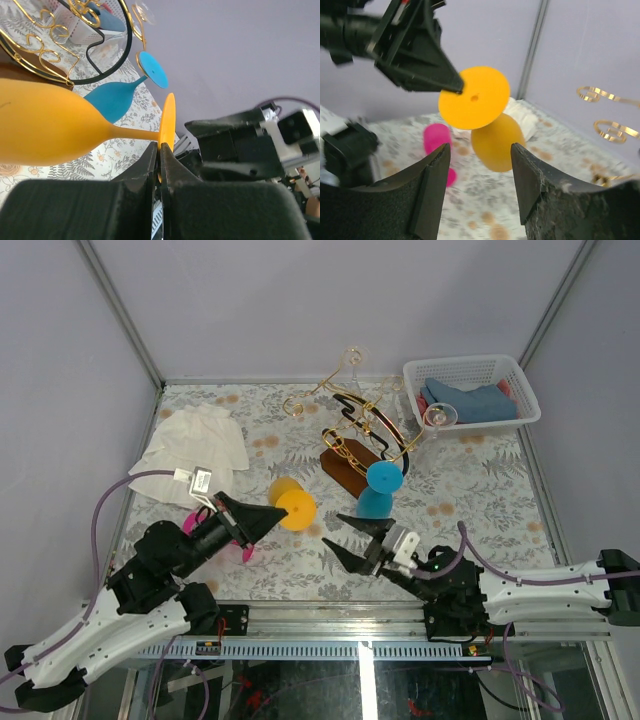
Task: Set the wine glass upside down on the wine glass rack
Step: Turn the wine glass upside down at the wine rack.
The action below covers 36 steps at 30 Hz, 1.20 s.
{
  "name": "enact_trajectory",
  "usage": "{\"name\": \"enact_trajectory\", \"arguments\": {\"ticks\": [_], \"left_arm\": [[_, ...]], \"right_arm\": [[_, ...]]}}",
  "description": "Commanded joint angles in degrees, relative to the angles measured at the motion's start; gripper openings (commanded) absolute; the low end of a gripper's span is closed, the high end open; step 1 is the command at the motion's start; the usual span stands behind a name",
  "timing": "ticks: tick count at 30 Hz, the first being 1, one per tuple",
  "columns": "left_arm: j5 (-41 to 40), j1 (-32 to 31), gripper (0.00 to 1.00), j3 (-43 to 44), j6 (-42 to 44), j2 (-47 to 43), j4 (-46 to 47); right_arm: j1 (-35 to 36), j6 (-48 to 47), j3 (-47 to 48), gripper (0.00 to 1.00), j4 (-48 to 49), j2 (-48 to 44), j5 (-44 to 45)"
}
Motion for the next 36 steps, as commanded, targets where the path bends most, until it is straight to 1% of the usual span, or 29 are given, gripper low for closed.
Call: {"name": "enact_trajectory", "arguments": {"ticks": [1,4,5,6,9,11,15,20,23,27,36], "left_arm": [[-5.84,0.2,0.0,3.12,-6.43,1.69,-1.55],[-8.53,0.24,0.0,3.72,-9.13,2.19,-2.85],[-9.37,0.23,0.0,3.8,-9.82,2.16,-2.99],[-10.11,0.24,0.0,3.82,-10.37,2.18,-3.13],[-11.56,0.23,0.0,3.98,-11.56,2.14,-3.32],[-11.71,0.23,0.0,4.15,-11.96,2.54,-3.41],[-11.34,0.19,0.0,4.26,-12.83,3.28,-3.36],[-9.99,0.22,0.0,4.01,-13.49,4.07,-2.67],[-9.52,0.25,0.0,3.74,-14.11,4.11,-2.25],[-9.67,0.24,0.0,3.65,-14.45,3.78,-2.27],[-9.74,0.23,0.0,3.39,-14.39,4.15,-2.14]], "right_arm": [[0.35,-29.95,2.01,0.59,3.75,2.7,-6.73],[0.35,-43.83,5.28,0.6,2.22,6.64,-7.66],[0.35,-47.07,5.86,0.6,2.86,7.93,-7.65],[0.33,-52.49,6.25,0.6,4.34,9.14,-7.53],[0.35,-61.06,7.25,0.6,7.09,12.91,-7.36],[0.3,-64.59,8.38,0.6,7.18,14.97,-7.0],[0.35,-68.66,11.07,0.58,5.31,18.3,-6.1],[0.35,-74.56,13.77,0.55,5.76,22.81,-2.53],[0.27,-78.44,14.6,0.5,5.94,25.52,-0.03],[0.24,-79.51,14.5,0.42,5.49,26.53,1.23],[0.27,-82.67,14.05,0.1,7.86,26.9,4.29]]}}
